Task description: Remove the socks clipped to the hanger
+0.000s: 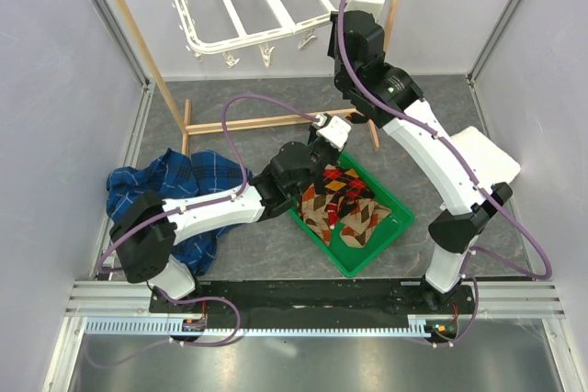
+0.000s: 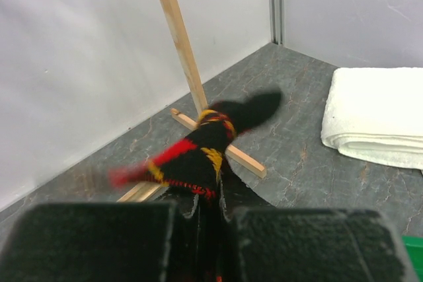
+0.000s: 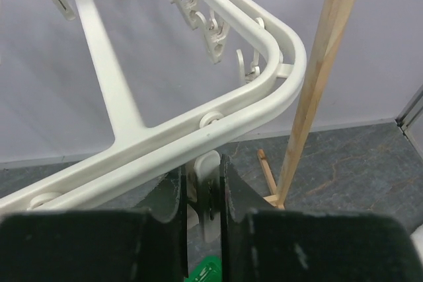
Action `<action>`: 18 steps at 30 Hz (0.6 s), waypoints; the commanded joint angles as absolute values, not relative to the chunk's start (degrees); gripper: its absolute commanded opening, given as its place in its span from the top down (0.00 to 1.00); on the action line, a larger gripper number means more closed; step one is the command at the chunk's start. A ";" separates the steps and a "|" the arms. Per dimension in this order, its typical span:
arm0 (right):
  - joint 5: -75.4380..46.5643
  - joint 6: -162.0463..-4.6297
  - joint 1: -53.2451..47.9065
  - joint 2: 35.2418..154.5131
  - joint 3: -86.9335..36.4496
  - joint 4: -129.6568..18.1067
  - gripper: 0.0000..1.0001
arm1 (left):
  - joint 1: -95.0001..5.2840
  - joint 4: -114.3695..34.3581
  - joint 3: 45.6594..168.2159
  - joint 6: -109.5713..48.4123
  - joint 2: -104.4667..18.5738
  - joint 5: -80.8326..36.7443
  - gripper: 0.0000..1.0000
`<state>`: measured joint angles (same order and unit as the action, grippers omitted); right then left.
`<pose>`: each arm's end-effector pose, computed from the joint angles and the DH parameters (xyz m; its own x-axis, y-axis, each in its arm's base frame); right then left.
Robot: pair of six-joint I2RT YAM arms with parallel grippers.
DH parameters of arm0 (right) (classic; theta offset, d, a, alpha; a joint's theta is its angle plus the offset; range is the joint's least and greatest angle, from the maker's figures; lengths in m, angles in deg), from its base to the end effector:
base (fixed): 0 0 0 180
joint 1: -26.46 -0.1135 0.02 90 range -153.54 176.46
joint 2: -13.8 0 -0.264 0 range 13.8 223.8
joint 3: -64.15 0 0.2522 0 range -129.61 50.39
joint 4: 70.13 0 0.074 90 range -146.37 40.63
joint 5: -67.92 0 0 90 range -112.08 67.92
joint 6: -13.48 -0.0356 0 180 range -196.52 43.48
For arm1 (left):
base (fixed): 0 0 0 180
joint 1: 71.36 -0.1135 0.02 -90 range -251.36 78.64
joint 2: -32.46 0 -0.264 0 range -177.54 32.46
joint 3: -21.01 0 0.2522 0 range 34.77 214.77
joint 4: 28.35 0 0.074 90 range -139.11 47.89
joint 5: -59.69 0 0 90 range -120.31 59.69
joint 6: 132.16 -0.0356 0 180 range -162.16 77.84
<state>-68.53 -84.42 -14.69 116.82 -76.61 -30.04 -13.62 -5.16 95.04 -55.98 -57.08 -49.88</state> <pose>0.3011 0.2289 0.5210 -0.0179 0.1101 -0.9938 0.0953 0.9896 0.1079 0.2062 -0.3044 0.3244 0.2173 0.0775 -0.9730 0.5846 0.7879 0.1933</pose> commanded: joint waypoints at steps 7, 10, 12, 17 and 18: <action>-64.09 -86.01 -14.85 113.20 -73.01 -33.61 0.99 | -13.09 -8.52 90.06 -43.49 -52.89 -47.80 0.98; -62.69 -87.68 -14.85 111.80 -71.17 -33.78 0.81 | -12.73 -10.90 86.82 -39.80 -50.78 -47.97 0.98; -61.02 -88.73 -14.76 110.49 -69.15 -34.04 0.70 | -12.65 -13.27 85.49 -35.93 -49.72 -46.83 0.98; -59.35 -89.97 -14.85 107.40 -64.14 -35.45 0.45 | -11.95 -14.95 80.83 -29.16 -50.85 -43.22 0.98; -59.17 -90.06 -14.85 106.18 -62.30 -35.54 0.38 | -11.86 -13.99 79.61 -28.80 -51.47 -43.31 0.98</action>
<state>-61.39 -88.56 -14.69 110.90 -65.88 -33.08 -12.90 -13.90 82.56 -36.64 -51.24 -45.09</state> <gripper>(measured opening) 0.516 0.044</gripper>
